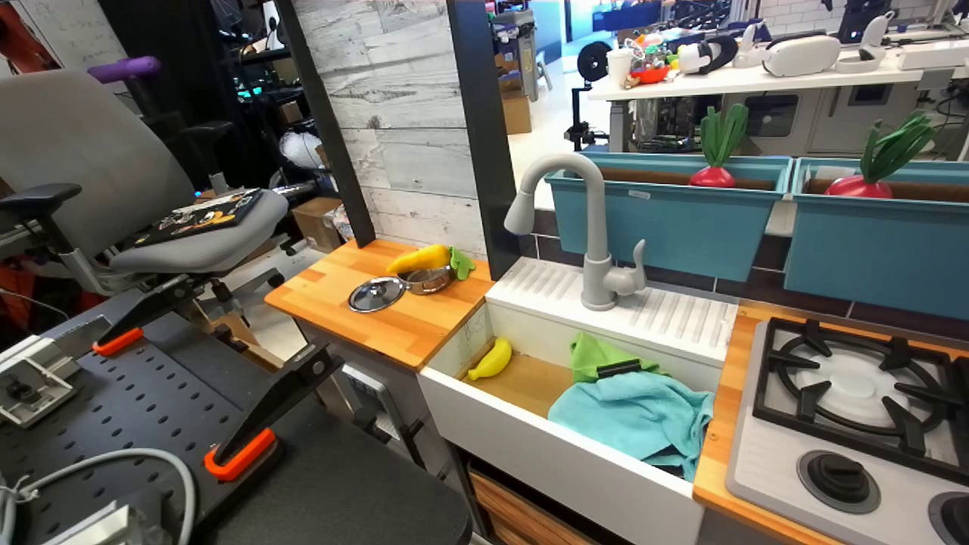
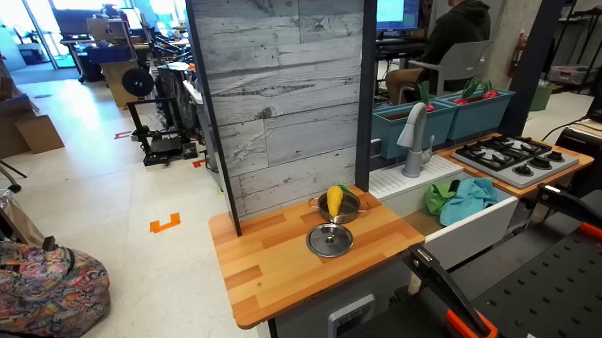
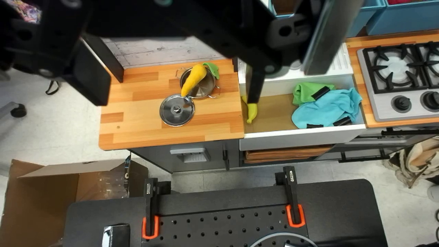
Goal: Center the faucet
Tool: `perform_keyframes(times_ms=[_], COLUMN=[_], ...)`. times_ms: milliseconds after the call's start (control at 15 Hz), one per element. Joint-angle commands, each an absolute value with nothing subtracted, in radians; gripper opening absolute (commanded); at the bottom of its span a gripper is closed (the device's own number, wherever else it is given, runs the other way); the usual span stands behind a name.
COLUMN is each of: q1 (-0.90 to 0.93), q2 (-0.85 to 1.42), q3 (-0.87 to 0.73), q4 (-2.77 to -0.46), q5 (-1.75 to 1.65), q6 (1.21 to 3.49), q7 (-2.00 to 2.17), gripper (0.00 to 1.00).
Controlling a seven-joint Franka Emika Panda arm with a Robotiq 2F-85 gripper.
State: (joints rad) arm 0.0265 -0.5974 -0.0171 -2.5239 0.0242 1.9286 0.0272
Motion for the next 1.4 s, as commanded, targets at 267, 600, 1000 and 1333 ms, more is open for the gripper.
perform_keyframes(times_ms=[267, 600, 1000, 1333], q1=[-0.013, -0.052, -0.080, -0.111], q2=[-0.403, -0.185, 0.064, 0.238], q3=[-0.038, -0.073, -0.093, -0.118], q4=[-2.460, -2.354, -2.190, -2.063], q5=[0.082, 0.160, 0.231, 0.281], q6=[2.090, 2.197, 2.279, 2.342], q7=[0.120, 0.173, 0.252, 0.310], gripper=[1.00, 1.00, 1.00, 1.00])
